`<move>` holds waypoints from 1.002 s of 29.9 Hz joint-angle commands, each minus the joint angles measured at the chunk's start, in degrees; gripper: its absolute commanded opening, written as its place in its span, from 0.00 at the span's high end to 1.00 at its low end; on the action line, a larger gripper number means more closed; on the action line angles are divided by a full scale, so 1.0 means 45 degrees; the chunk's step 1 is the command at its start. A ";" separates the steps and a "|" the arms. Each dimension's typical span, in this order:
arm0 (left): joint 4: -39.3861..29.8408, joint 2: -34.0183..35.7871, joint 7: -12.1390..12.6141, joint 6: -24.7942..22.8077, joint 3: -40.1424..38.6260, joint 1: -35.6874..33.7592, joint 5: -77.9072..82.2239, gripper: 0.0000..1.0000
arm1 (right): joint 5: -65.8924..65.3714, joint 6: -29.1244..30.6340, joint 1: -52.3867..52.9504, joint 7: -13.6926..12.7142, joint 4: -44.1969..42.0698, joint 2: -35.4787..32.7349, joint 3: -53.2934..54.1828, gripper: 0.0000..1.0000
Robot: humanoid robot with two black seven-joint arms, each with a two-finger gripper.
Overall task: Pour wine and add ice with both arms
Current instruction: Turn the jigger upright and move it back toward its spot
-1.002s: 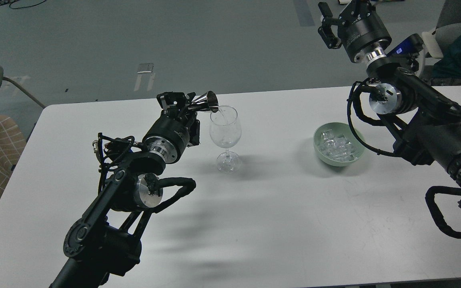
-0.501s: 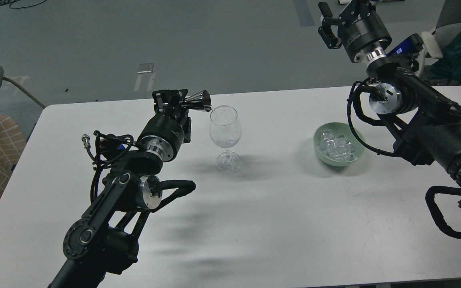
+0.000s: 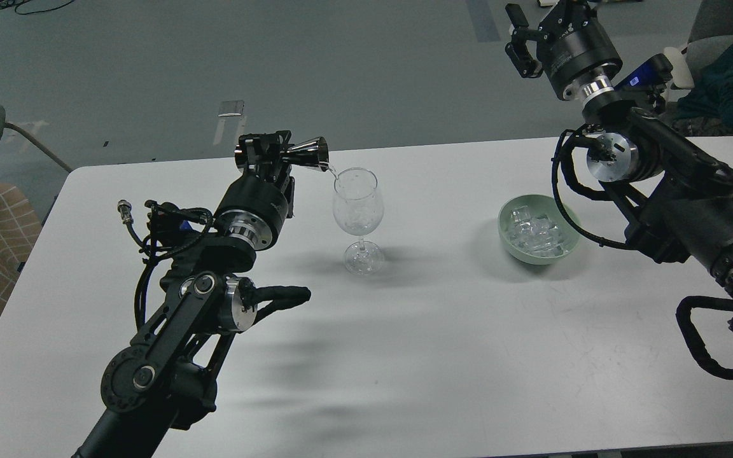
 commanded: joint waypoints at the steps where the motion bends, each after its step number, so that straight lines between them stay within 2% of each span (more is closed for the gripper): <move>1: -0.0080 0.0020 0.0021 -0.0018 0.0000 -0.0089 0.0187 0.86 | 0.0000 0.0000 0.0017 0.0000 0.0000 -0.0004 0.0009 0.00; 10: -0.0354 0.0371 0.0021 -0.0018 0.0936 -0.0148 0.1826 0.85 | 0.0000 0.0000 -0.0003 0.0000 0.0000 -0.0004 -0.0010 0.00; 25: -0.0334 0.0508 0.0021 0.0021 0.1172 -0.0089 0.4680 0.85 | 0.0000 -0.0019 -0.0003 0.0000 0.0000 0.0015 0.0009 0.00; 27: -0.0334 0.0372 0.0215 0.0175 0.0939 -0.0031 0.4175 0.83 | 0.0000 -0.0019 -0.0003 0.0000 0.0000 0.0015 0.0009 0.00; 30: -0.0451 0.0371 0.0859 0.1091 0.0179 0.0028 0.0945 0.82 | 0.0000 -0.0058 0.0017 0.0000 0.0000 -0.0004 0.0009 0.00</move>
